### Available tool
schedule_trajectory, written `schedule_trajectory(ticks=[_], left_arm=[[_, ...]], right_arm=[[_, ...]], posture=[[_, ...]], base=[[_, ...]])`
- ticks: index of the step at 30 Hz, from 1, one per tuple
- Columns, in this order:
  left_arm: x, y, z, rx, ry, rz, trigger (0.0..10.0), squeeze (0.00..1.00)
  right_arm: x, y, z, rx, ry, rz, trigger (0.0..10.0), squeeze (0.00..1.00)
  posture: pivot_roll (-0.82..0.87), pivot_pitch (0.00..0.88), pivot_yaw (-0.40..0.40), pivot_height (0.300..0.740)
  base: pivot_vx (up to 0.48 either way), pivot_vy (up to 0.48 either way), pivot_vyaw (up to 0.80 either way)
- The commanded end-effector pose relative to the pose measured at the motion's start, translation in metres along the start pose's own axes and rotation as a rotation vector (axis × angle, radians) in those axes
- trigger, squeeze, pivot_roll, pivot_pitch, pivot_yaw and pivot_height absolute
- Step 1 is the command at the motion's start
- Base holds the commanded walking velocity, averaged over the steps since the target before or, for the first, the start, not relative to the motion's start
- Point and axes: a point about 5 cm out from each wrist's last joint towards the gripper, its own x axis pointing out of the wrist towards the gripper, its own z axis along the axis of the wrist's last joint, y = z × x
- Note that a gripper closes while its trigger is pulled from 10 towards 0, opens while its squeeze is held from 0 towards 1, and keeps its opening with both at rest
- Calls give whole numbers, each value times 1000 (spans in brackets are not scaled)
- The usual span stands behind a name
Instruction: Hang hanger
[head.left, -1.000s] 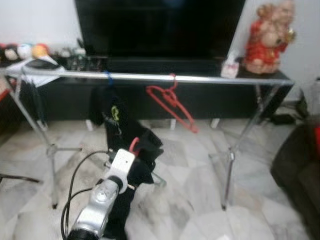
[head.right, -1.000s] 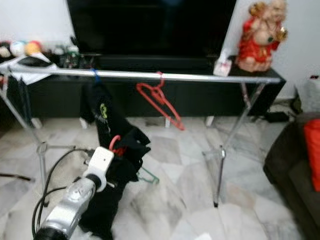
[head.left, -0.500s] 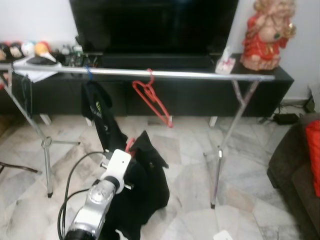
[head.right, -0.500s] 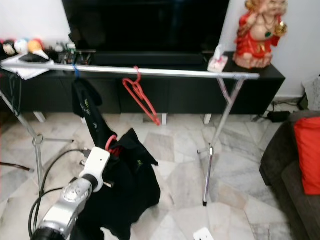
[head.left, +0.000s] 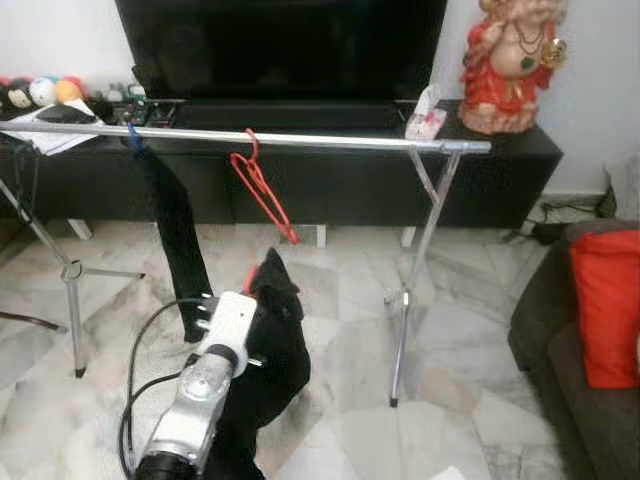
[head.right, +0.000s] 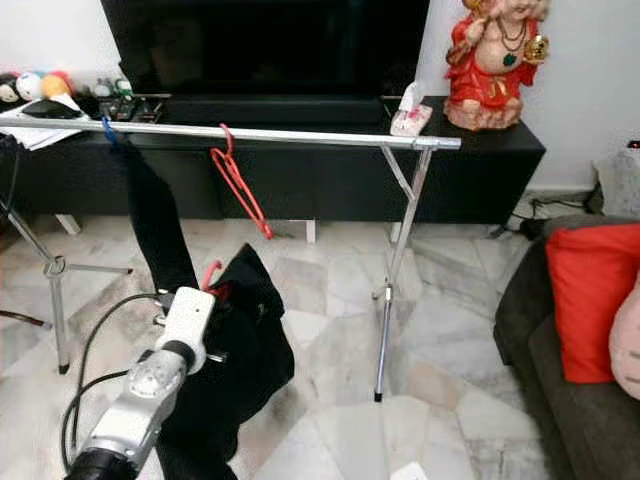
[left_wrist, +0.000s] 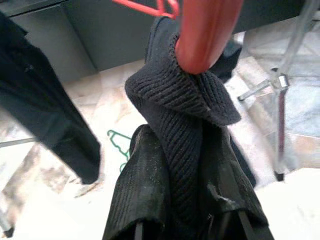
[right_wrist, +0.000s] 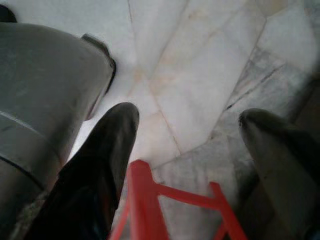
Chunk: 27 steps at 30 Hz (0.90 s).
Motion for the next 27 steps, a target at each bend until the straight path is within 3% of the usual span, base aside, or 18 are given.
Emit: schedule_trajectory(ticks=[1, 10, 18, 27], left_arm=[[-2, 7, 6, 20, -49, -1, 10000, 0], [-4, 14, 6, -36, -59, 16, 10000, 0], [-3, 8, 8, -13, -65, -13, 10000, 0], [-3, 6, 8, -11, -66, -24, 10000, 0]], right_arm=[[0, 4, 2, 3, -2, 12, 10000, 0], [0, 2, 1, 9, -5, 8, 10000, 0], [0, 3, 0, 21, 12, 4, 10000, 0], [0, 2, 0, -1, 22, 10, 10000, 0]], posture=[[-60, 0, -28, 740], [-59, 0, -33, 740], [-62, 0, -31, 740], [-58, 0, -33, 740]], base=[[0, 0, 0], [0, 0, 0], [332, 0, 0], [401, 0, -763]])
